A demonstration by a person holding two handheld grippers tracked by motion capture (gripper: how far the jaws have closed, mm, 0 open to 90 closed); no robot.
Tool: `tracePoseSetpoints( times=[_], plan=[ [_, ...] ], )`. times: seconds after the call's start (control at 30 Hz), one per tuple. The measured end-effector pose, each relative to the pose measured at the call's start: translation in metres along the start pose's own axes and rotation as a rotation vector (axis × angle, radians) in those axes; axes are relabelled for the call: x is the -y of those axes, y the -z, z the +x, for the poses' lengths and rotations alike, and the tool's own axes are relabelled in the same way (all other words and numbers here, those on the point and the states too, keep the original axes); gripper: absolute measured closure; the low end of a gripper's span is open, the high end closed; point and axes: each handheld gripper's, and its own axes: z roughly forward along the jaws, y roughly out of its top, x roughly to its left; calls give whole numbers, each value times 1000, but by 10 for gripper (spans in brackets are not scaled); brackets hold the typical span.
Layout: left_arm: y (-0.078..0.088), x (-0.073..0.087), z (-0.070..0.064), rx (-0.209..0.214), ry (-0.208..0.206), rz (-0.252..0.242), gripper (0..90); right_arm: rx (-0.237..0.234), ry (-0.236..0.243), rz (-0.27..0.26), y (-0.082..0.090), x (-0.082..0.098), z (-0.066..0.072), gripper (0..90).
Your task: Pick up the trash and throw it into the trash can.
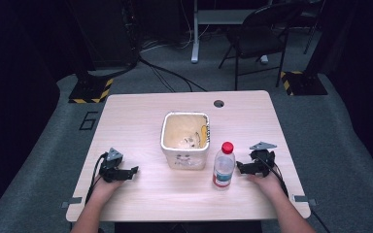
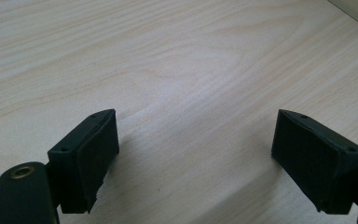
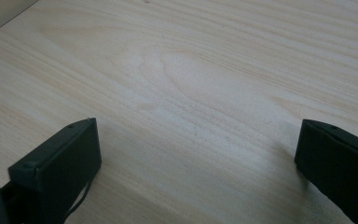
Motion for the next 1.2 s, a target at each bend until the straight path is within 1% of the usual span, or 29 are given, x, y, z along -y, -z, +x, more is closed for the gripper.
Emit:
tracePoseSetpoints(
  times=[0.03,0.4,0.47,0.7,0.8,0.83,0.87,0.9,0.93,1.0,1.07,1.1,1.17,1.2],
  plan=[
    [0,0,0,1,0,2,147,2,5,0,0,1,0,0],
    [0,0,0,2,-3,0,147,3,3,-1,0,1,0,0],
    [0,0,0,3,-2,-2,147,0,13,0,1,1,-1,2],
    [0,0,0,5,-6,-2,147,-4,1,-6,3,2,-1,26],
    [0,0,0,4,-5,-2,147,-2,17,-5,4,2,-3,57],
    [0,0,0,4,-5,-2,147,-6,18,-1,6,1,-3,130],
    [0,0,0,4,-5,-2,147,-6,18,-1,6,1,-3,130],
    [0,0,0,4,-5,-2,147,-7,14,0,7,1,-3,163],
    [0,0,0,3,-7,0,147,-16,16,23,10,-1,-3,196],
    [0,0,0,4,-12,0,147,-18,16,27,10,-2,-3,211],
    [0,0,0,4,-9,1,147,-12,35,40,14,-3,-5,237],
    [0,0,-1,4,-8,1,147,-15,24,40,16,-4,-5,239],
    [0,0,-1,4,-7,0,147,-20,26,36,18,-5,-6,242],
    [0,0,-1,5,-7,0,147,-30,9,28,21,-5,-6,249]
  ],
)
